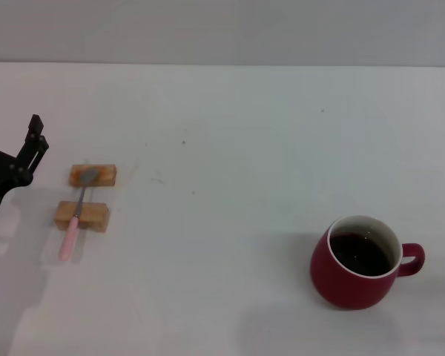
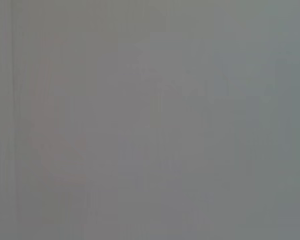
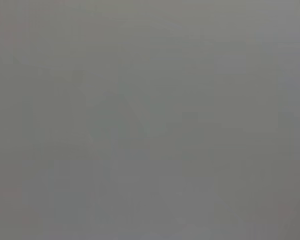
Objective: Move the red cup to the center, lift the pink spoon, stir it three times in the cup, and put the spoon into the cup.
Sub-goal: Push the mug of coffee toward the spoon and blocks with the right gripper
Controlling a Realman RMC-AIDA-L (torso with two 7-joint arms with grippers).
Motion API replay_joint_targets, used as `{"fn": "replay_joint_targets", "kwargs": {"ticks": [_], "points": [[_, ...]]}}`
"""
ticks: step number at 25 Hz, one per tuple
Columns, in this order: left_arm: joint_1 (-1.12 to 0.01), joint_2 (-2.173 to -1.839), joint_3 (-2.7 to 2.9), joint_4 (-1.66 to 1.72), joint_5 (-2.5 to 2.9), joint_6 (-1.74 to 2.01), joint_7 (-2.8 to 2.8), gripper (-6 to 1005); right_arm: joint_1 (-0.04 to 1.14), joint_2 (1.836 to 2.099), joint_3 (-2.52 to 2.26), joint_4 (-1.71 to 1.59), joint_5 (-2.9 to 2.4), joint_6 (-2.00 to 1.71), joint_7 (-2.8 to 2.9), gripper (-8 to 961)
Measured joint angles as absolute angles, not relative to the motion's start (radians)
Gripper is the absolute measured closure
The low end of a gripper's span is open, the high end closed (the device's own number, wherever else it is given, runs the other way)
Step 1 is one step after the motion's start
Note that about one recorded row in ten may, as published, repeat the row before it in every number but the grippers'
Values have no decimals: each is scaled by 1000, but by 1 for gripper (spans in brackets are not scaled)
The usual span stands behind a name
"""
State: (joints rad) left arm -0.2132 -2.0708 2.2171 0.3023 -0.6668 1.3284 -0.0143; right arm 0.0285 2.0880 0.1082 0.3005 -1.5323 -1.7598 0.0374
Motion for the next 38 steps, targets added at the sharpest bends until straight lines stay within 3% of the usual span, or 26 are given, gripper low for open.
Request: {"fn": "replay_joint_targets", "kwargs": {"ticks": [8,16,38], "points": [[-213,-2071,2217,302,-667,1328,-12,157,27,2087,63,314,-1535,-1754,44,760],[-213,-2070,2217,302,-667,1326,-12,158,19,2088,51,335,-1535,-1727,41,954],[-227,-2070,2209,302,-667,1316,-12,158,-11,2091,-41,403,-1531,-1710,24,954]]}}
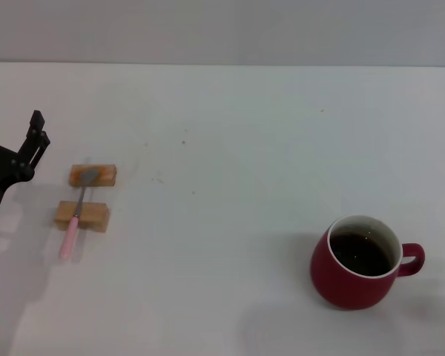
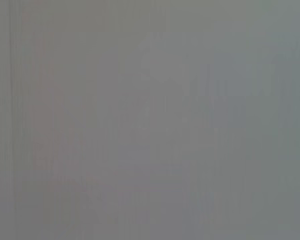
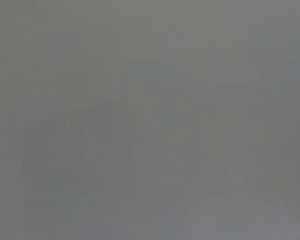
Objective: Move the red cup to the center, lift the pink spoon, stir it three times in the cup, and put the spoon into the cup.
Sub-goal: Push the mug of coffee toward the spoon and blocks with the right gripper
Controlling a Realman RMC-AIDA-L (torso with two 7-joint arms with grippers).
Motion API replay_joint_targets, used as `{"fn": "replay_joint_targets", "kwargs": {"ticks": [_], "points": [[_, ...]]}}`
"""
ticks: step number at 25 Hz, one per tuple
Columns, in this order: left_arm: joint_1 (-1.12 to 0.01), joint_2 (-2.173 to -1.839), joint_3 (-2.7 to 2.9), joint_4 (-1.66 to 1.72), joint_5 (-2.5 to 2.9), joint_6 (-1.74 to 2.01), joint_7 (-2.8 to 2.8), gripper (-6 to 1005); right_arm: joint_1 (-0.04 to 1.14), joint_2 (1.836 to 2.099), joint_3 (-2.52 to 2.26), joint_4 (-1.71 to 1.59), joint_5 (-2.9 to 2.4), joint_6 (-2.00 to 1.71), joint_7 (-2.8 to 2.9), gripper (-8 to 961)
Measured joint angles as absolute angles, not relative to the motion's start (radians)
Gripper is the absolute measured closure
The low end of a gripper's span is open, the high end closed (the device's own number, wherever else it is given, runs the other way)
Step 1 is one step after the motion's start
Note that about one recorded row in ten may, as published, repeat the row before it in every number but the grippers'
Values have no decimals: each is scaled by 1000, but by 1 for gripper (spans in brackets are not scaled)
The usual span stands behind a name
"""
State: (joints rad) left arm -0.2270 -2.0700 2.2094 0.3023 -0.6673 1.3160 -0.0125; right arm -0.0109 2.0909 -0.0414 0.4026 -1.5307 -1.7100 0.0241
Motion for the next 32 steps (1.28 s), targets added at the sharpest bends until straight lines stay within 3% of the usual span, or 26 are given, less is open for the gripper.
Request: {"fn": "replay_joint_targets", "kwargs": {"ticks": [32], "points": [[-228,-2069,2209,301,-667,1316,-12,157,-1,2091,-115,456,-1531,-1578,23,954]]}}
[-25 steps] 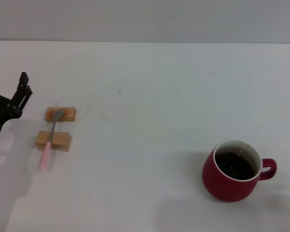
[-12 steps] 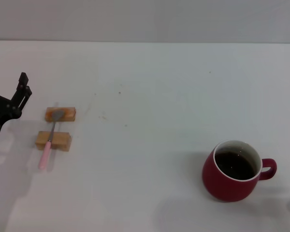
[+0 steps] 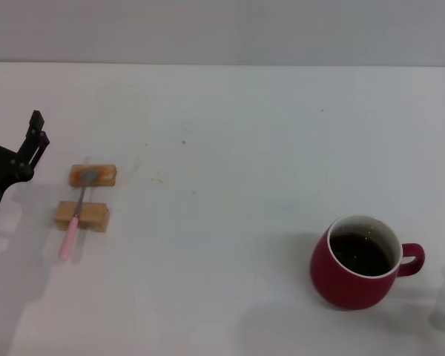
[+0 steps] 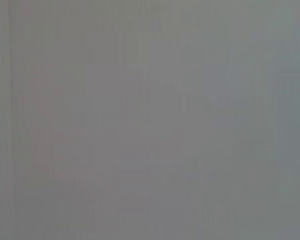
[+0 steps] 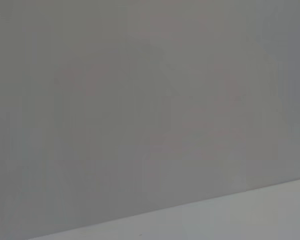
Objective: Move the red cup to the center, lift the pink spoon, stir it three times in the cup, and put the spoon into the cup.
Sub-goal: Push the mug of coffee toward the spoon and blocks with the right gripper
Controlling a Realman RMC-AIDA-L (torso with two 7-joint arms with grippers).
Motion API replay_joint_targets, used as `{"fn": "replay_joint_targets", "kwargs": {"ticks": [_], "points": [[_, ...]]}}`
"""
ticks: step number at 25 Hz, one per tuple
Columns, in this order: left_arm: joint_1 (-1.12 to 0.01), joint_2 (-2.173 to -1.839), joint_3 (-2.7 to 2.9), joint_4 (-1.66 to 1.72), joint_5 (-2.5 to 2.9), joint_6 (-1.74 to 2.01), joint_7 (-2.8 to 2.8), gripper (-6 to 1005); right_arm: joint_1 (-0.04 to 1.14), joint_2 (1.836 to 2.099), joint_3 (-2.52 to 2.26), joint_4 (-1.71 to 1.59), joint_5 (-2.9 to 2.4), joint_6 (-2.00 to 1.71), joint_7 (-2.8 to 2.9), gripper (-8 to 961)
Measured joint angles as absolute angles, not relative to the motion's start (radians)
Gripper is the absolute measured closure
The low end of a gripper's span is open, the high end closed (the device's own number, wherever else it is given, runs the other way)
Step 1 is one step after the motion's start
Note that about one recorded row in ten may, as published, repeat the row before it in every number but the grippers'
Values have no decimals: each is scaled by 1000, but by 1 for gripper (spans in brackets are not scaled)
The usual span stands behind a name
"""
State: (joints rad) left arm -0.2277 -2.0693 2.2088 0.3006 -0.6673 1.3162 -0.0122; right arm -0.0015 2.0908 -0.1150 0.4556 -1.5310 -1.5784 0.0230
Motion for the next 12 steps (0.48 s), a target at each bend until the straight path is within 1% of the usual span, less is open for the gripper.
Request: {"fn": "replay_joint_targets", "kwargs": {"ticks": [12], "points": [[-230,-2071,2209,301,-667,1315,-12,157,46,2091,-125,457,-1537,-1551,23,953]]}}
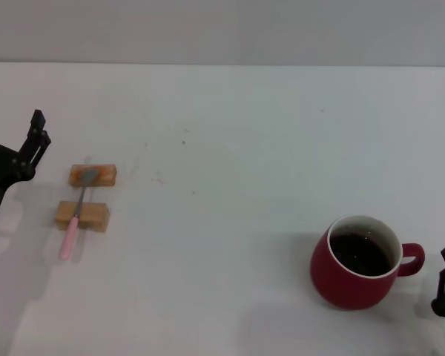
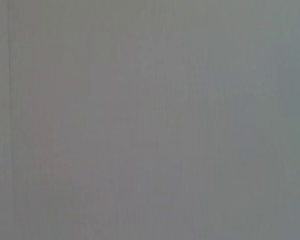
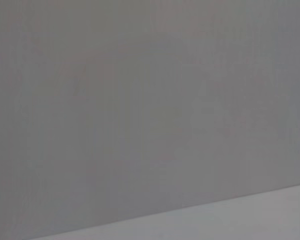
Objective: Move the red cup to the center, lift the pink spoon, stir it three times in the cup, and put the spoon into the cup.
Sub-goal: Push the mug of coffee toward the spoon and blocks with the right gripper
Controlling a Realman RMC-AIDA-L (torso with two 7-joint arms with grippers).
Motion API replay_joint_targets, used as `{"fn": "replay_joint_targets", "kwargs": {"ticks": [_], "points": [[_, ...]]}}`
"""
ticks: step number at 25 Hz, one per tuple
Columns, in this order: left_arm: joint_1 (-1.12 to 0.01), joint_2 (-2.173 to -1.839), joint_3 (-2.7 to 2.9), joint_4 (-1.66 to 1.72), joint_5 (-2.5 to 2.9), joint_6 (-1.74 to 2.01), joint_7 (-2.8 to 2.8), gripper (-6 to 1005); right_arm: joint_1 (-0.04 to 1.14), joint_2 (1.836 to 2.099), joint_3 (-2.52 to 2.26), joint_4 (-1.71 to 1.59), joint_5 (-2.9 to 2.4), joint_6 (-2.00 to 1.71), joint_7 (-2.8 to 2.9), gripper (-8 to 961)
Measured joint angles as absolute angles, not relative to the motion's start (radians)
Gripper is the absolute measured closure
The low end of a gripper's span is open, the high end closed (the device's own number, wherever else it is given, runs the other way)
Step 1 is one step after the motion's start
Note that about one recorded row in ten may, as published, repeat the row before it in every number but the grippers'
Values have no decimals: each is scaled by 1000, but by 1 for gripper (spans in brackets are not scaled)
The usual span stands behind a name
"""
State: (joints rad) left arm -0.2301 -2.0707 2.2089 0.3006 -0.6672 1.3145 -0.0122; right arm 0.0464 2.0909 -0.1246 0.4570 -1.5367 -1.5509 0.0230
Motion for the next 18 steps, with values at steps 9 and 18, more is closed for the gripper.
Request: {"fn": "replay_joint_targets", "kwargs": {"ticks": [9,18], "points": [[-225,-2071,2209,301,-667,1315,-12,157,80,2091,-144,468,-1537,-1537,23,953],[-226,-2071,2209,301,-667,1316,-12,158,95,2091,-169,491,-1539,-1523,23,953]]}}
